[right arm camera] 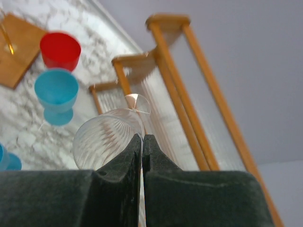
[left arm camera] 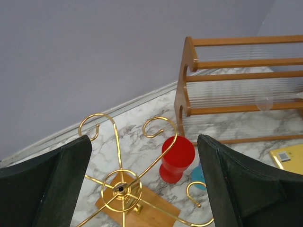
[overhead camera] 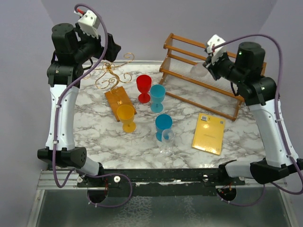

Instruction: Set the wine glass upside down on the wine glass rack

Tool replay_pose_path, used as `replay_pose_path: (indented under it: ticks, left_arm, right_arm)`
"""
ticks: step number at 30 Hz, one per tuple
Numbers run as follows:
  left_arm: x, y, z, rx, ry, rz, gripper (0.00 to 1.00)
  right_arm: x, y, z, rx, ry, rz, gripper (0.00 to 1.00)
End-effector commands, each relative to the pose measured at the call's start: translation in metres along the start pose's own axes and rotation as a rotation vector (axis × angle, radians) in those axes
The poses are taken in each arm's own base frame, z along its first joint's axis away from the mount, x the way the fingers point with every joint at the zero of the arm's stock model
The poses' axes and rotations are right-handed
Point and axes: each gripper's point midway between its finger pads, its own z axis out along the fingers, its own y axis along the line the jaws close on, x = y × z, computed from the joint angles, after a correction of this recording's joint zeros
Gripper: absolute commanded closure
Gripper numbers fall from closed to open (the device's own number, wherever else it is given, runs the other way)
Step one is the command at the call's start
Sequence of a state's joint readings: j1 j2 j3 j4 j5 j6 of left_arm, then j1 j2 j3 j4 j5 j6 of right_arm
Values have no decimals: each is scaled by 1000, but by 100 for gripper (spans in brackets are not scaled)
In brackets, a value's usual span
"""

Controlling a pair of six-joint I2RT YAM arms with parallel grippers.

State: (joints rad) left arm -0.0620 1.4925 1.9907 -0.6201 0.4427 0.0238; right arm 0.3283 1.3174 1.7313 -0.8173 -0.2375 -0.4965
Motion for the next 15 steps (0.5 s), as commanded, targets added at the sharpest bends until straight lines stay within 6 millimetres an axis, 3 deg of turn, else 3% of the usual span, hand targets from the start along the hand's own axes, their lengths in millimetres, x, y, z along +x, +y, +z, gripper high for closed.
replay_pose_path:
  ticks: [1, 5, 7, 11, 15]
  left_arm:
    - [-43, -40, 5, 178, -146, -94, 4]
    - [-56, -62, 15, 267, -185, -160, 5]
    - [-58, -73, 22, 313, -192, -186, 6]
    - [-52, -91, 38, 410, -183, -250, 10]
    - [-40, -107, 47, 529, -159, -360, 14]
  right_arm:
    - [-83, -20, -31, 47, -246, -6, 99]
    - [-135, -27, -50, 33, -397, 26, 99]
    - [-150, -27, -54, 10, -447, 50, 99]
    - [-173, -19, -56, -68, -520, 101, 99]
    - [-182, -9, -51, -152, -551, 139, 99]
